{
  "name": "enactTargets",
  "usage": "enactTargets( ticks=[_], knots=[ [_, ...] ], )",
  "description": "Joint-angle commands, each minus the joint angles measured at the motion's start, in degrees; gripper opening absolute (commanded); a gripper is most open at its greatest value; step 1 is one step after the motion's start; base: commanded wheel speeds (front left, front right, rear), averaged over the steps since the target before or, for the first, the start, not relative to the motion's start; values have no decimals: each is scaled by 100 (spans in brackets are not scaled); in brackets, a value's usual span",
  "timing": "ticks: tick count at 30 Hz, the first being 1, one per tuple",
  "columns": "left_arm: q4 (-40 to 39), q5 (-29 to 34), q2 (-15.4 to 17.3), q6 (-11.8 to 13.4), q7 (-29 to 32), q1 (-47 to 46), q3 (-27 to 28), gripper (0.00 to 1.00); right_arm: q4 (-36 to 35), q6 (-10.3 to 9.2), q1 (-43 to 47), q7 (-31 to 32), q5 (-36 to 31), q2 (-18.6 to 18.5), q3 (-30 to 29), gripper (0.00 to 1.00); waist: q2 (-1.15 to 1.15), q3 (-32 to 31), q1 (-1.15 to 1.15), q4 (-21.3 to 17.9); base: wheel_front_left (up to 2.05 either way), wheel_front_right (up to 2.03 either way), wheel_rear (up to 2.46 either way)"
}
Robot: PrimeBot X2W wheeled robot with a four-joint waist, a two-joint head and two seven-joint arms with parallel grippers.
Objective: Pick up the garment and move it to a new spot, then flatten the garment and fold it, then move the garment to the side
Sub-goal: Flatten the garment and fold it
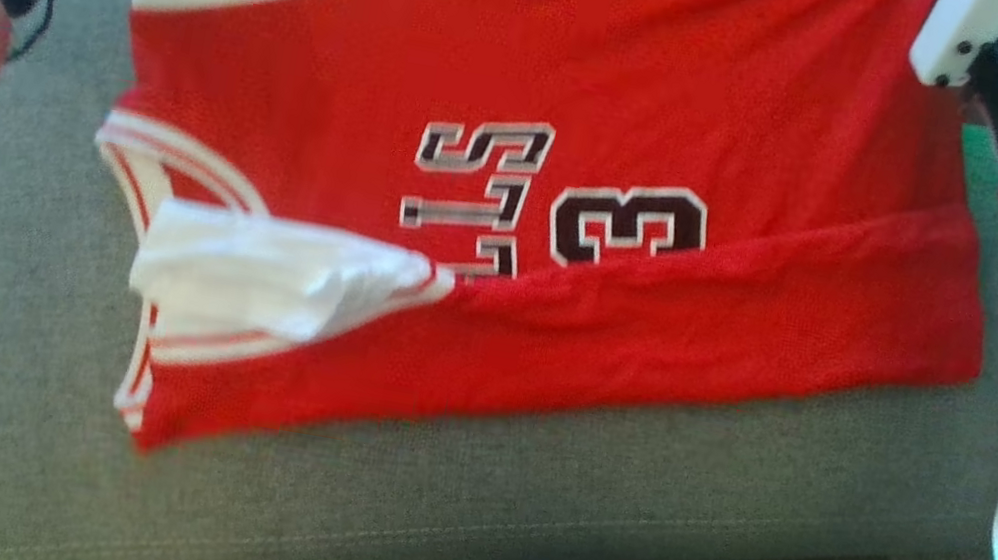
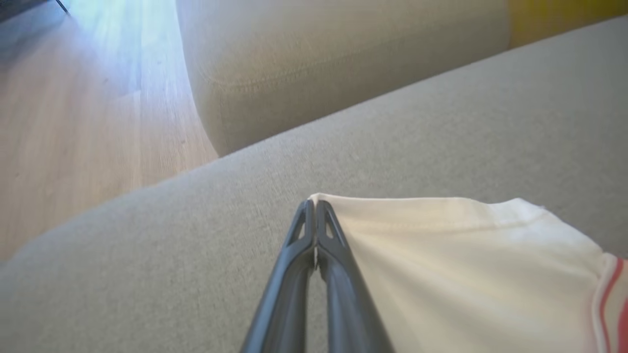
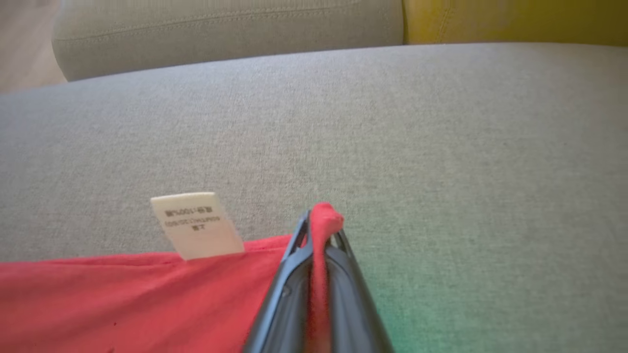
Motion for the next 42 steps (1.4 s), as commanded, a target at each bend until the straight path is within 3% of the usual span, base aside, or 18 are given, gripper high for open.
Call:
enactTargets(
  ticks=[1, 9, 15, 23, 28, 30, 31, 42],
  knots=[
    [-191, 69, 314, 48, -169, -441, 169, 0, -166, -2, -255, -104, -34, -17, -16, 0, 0, 13, 0, 11, 0, 0, 0],
    [-239, 134, 303, 71, -1437, -680, 238, 0, -148, -2, -337, -785, -17, -281, -279, 0, 0, -7, 0, 136, 0, 0, 0],
    [-333, -3, 298, 28, -1754, -307, 129, 0, -32, -2, -79, -1188, 167, -363, -131, 0, 0, -187, 0, 239, 0, 0, 0],
    [-1308, -398, 697, 35, -1980, 872, 213, 0, -144, -2, 632, -1546, 785, -495, 438, 0, 0, -521, 0, 306, 0, 0, 0],
    [-2312, -629, 995, 326, -2007, 1881, 353, 0, -477, -2, 1208, -1544, 1284, -669, 845, 0, 0, -655, 0, 335, 0, 0, 0],
    [-2753, -740, 1115, 506, -1954, 2291, 415, 0, -663, -2, 1449, -1506, 1470, -764, 995, 0, 0, -691, 0, 348, 0, 0, 0],
    [-3199, -856, 1249, 711, -1896, 2681, 500, 0, -880, -2, 1680, -1465, 1626, -859, 1147, 0, 0, -712, 0, 353, 0, 0, 0],
    [-4765, -1359, 1541, 1479, -1588, 4230, 687, 0, -2027, -2, 2555, -1156, 2046, -1111, 1471, 0, 0, -636, 0, 325, 0, 0, 0]
  ],
)
